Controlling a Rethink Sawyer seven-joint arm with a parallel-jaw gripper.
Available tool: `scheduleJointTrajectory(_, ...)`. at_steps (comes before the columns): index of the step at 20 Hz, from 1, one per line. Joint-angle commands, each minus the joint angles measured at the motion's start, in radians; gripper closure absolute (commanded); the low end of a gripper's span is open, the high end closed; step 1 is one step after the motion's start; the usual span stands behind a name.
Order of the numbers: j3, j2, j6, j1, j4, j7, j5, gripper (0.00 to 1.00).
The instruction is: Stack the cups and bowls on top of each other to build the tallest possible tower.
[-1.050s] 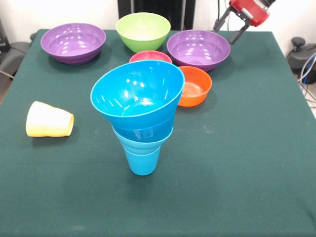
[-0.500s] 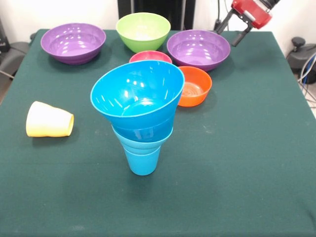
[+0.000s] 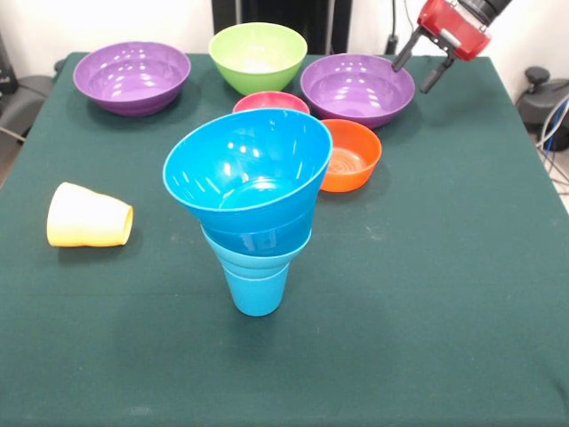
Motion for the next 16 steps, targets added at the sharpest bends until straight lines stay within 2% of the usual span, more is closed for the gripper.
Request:
scheduleJointTrajectory(1, 0.182, 0.072, -0.063, -0.001, -0.099, 0.188, 0.072, 0.0)
scheduleJointTrajectory(7, 0.185, 0.112, -0.052, 0.008, -0.124, 0.19, 0.11, 0.0)
scheduleJointTrajectory(16, 0.198, 0.15, -0.058, 0.009, -0.119, 0.182, 0.129, 0.0)
